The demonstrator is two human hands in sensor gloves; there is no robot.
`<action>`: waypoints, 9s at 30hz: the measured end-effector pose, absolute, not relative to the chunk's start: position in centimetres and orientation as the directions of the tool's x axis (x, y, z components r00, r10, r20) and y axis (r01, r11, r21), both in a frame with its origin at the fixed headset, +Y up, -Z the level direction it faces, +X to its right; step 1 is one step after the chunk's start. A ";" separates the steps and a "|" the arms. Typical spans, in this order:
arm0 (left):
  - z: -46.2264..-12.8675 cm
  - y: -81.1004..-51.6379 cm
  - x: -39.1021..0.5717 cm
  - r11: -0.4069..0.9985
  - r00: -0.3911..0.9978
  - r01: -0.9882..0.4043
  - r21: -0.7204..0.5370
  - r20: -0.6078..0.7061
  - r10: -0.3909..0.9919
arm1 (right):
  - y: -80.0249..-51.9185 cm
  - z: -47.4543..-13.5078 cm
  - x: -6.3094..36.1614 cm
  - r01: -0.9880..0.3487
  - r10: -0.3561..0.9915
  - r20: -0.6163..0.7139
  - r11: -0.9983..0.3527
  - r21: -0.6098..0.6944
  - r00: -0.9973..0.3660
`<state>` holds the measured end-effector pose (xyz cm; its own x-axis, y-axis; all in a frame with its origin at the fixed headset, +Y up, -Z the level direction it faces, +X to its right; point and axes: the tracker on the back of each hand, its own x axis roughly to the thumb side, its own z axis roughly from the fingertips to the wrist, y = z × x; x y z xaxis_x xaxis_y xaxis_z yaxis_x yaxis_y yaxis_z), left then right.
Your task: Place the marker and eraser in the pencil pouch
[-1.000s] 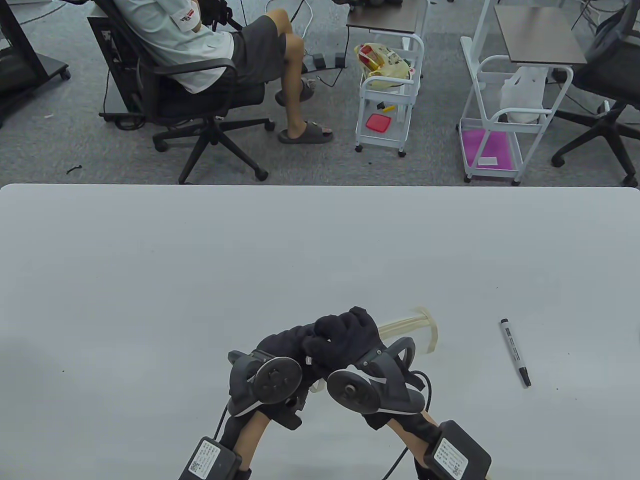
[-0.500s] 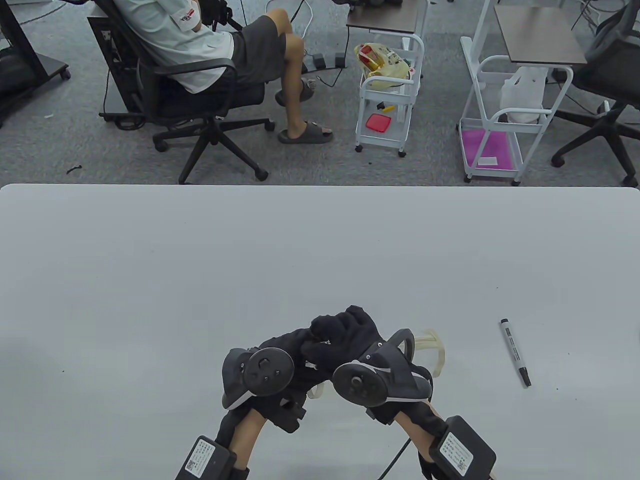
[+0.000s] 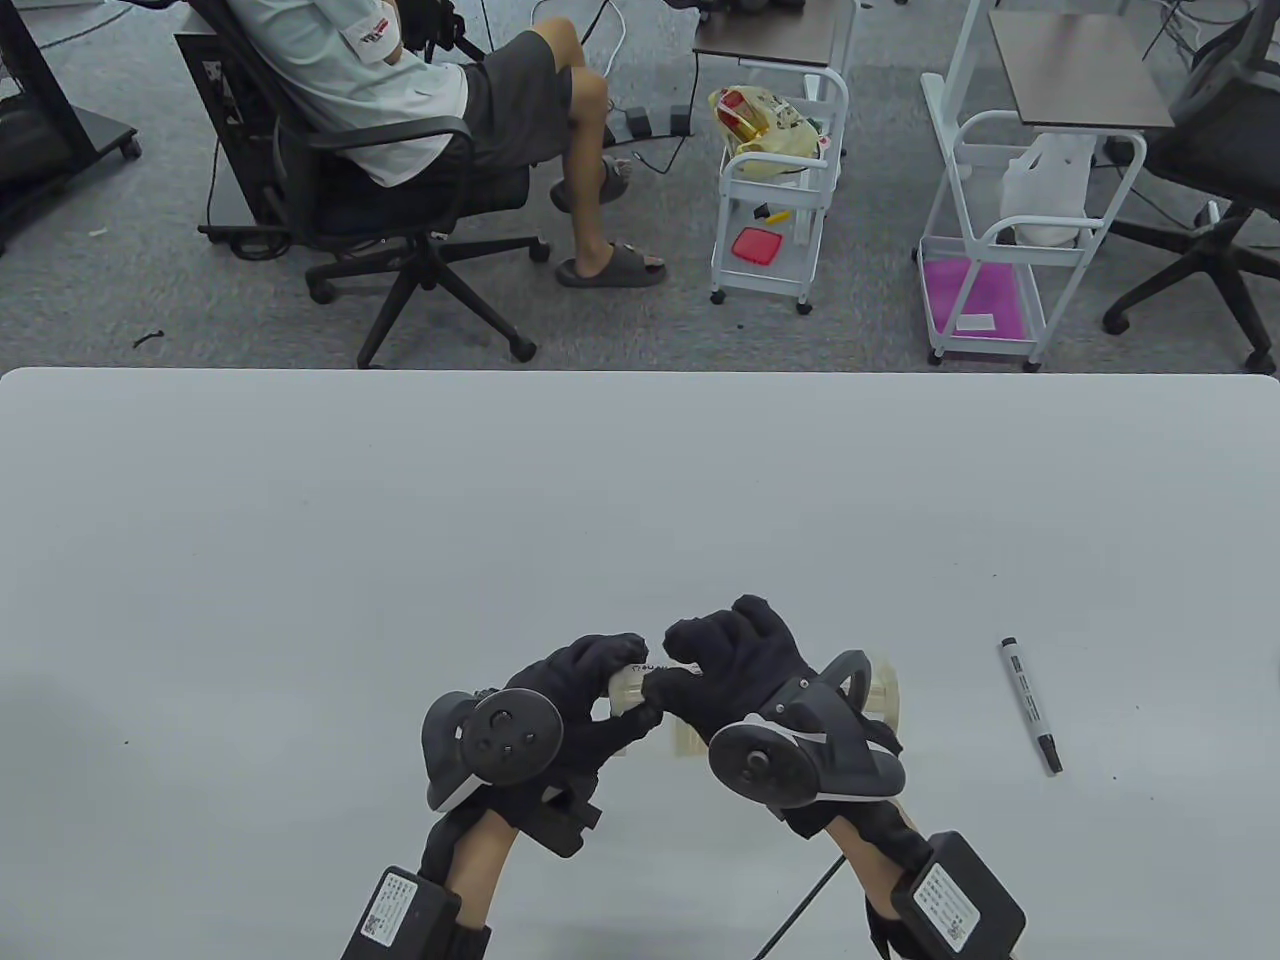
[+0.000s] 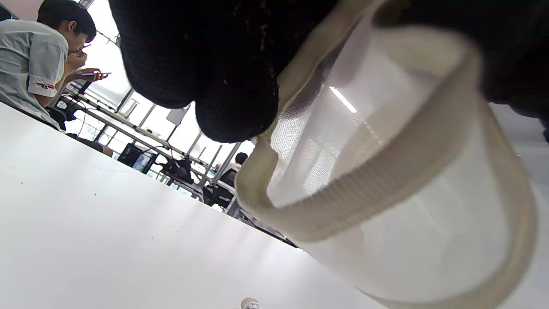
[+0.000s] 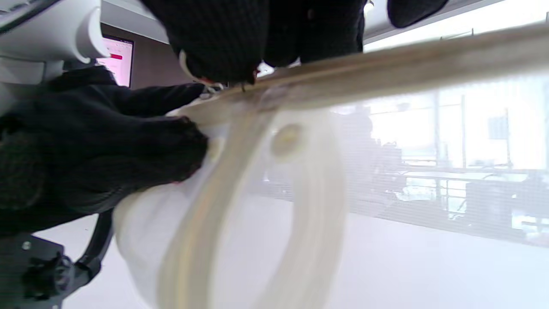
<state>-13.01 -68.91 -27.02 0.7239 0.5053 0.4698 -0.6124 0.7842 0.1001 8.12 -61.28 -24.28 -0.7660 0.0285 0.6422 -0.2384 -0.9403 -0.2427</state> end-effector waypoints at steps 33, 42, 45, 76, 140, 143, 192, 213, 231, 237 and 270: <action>-28.1 -70.3 -13.5 0.783 0.746 -0.614 0.101 0.400 0.533 | -72.0 -31.5 31.4 -0.081 0.110 -0.288 -0.990 -0.111 -0.951; -28.0 -70.3 -13.4 0.791 0.749 -0.604 0.094 0.404 0.525 | -76.2 -32.8 33.2 0.016 -0.090 -0.455 -0.986 0.166 -0.886; -28.0 -70.3 -13.4 0.792 0.750 -0.604 0.093 0.404 0.525 | -76.2 -33.0 32.9 0.047 -0.124 -0.449 -0.983 0.178 -0.885; -28.3 -70.6 -12.7 0.819 0.775 -0.570 0.070 0.377 0.507 | -63.7 -24.4 30.0 -0.882 0.772 0.450 -0.303 -0.360 -0.449; -27.6 -69.9 -12.5 0.774 0.748 -0.616 0.146 0.415 0.517 | -65.0 -24.5 20.9 -0.301 0.191 0.428 -0.931 -0.207 -0.883; -27.6 -69.9 -12.4 0.774 0.748 -0.616 0.146 0.417 0.517 | -65.1 -24.8 21.3 -0.319 0.219 0.414 -0.928 -0.191 -0.884; -37.4 -75.6 2.4 0.960 0.994 0.100 -0.263 0.070 -0.084 | -70.3 -28.6 35.1 -0.988 0.980 0.186 0.044 0.149 0.072; -31.6 -68.1 -7.1 0.999 0.969 -0.016 -0.045 0.244 0.026 | -70.6 -28.6 34.8 -0.991 0.986 0.166 -0.001 0.137 0.022; -26.9 -55.4 1.6 0.928 0.841 -0.271 0.255 0.532 0.099 | -70.3 -28.5 33.2 -0.976 0.983 0.174 -0.090 0.199 -0.055; -26.8 -55.6 4.2 0.965 0.841 -0.129 0.229 0.541 -0.016 | -69.7 -28.3 32.0 -0.954 0.973 0.198 -0.167 0.249 -0.118; -26.4 -57.4 12.6 0.975 0.818 -0.121 0.187 0.576 -0.008 | -68.9 -27.6 29.5 -0.941 0.935 0.276 -0.280 0.190 -0.222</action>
<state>12.63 -57.43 -26.42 0.8177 -0.0084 0.5756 -0.1213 0.9749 0.1866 29.50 -68.94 -27.59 -0.2224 0.9352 0.2756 -0.9411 -0.2798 0.1901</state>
